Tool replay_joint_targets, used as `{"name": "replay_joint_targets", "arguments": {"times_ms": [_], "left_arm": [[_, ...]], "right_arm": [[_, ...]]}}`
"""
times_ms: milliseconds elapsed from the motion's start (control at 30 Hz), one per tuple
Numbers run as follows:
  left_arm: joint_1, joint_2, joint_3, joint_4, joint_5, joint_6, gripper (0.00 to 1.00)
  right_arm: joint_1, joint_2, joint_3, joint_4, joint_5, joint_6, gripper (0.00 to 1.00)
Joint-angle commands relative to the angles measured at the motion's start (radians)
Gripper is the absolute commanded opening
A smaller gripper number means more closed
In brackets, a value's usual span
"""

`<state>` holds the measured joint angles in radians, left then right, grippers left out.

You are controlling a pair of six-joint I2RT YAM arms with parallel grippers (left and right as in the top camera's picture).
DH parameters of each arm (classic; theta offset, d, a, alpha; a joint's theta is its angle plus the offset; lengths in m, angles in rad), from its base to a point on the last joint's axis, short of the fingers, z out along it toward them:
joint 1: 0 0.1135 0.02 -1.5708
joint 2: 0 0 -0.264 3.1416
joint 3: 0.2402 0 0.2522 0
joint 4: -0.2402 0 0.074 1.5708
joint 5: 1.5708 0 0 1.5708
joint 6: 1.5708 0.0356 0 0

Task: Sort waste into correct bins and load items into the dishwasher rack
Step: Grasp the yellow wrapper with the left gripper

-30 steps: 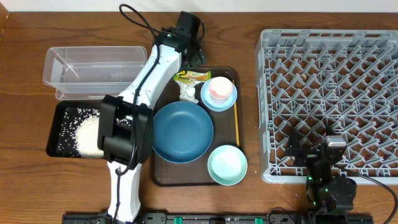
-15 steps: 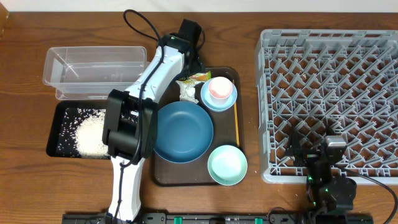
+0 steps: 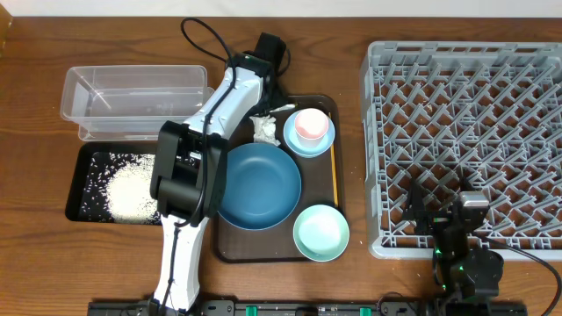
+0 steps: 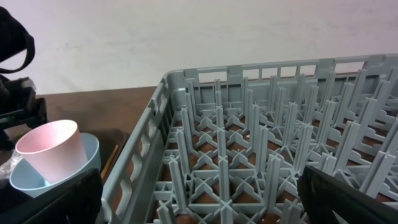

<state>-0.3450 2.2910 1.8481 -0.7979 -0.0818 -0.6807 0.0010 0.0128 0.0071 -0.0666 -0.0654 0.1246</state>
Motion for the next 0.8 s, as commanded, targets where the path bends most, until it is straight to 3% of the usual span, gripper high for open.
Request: {"name": "replay_joint_targets", "arguments": {"times_ms": [0, 100, 233, 400, 767], "left_arm": [[0.001, 0.0, 0.0, -0.002, -0.013, 0.007, 0.56], [0.001, -0.015, 0.0, -0.006, -0.013, 0.008, 0.42], [0.001, -0.051, 0.0, -0.01, -0.013, 0.011, 0.3], [0.001, -0.096, 0.0, -0.023, -0.013, 0.01, 0.07], [0.002, -0.122, 0.0, -0.071, -0.013, 0.01, 0.06]], "right_arm": [[-0.006, -0.003, -0.002, -0.003, 0.006, -0.009, 0.99], [-0.006, -0.003, -0.002, -0.003, 0.006, -0.009, 0.99], [-0.006, -0.003, -0.002, -0.003, 0.006, -0.009, 0.99], [-0.006, -0.003, -0.002, -0.003, 0.006, -0.009, 0.99], [-0.006, -0.003, -0.002, -0.003, 0.006, -0.009, 0.99]]}}
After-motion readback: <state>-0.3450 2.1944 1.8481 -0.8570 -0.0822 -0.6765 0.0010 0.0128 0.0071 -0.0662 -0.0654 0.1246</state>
